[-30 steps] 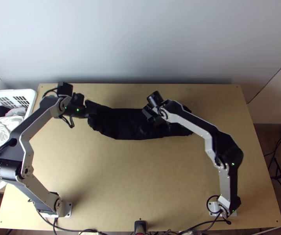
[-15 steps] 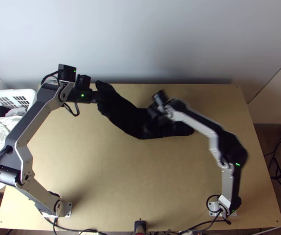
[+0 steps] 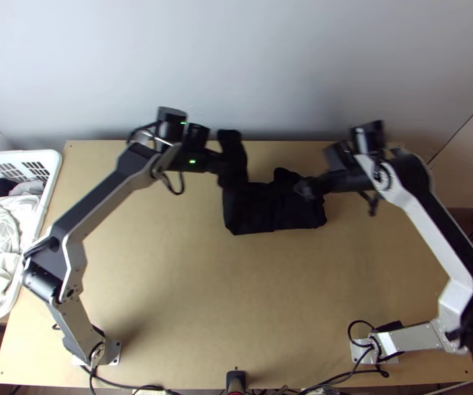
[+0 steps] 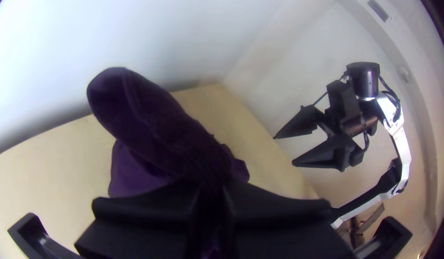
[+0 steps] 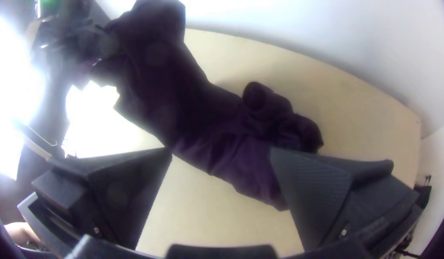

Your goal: Fold the t-shirt

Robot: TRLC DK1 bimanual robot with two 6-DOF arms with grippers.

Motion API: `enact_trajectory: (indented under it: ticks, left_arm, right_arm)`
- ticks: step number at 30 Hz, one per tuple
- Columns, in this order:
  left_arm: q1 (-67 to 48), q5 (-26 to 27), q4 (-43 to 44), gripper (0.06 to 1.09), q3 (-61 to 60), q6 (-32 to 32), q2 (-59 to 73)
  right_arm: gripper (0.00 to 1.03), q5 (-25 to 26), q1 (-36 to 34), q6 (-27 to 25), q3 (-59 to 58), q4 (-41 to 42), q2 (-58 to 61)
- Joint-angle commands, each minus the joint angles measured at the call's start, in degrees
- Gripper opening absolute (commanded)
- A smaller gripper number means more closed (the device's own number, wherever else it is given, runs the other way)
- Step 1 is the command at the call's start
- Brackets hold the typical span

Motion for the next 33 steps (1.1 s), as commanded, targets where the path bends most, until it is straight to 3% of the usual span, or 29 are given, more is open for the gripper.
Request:
enact_trajectory:
  ticks: [1, 19, 24, 27, 31, 33]
  left_arm:
    - [-8.5, -3.3, 8.6, 0.09, 4.4, -2.4, 7.2]
    - [-18.2, -7.5, 12.1, 0.09, 21.1, -2.8, 30.8]
    - [-17.9, -10.3, 11.7, 0.09, 26.3, -2.5, 36.1]
    - [-17.9, -15.0, 12.7, 0.09, 26.6, -1.7, 36.2]
    - [-17.6, -15.9, 13.7, 0.09, 26.6, -1.8, 35.3]
    - [-17.6, -15.8, 14.6, 0.18, 28.0, -1.7, 36.5]
  right_arm:
    - [0.95, -0.2, -5.8, 0.6, -7.7, -1.0, -9.0]
    - [0.95, -0.2, -8.7, 0.7, -12.8, -1.0, -14.6]
    - [0.95, -0.1, -9.0, 0.8, -13.5, -1.9, -16.6]
    - [0.95, -0.2, -8.9, 1.0, -14.7, -2.3, -17.7]
    - [0.95, -0.2, -8.6, 1.5, -14.8, -2.3, -17.9]
    - [0.95, -0.2, -8.7, 1.6, -15.0, -2.3, -18.1]
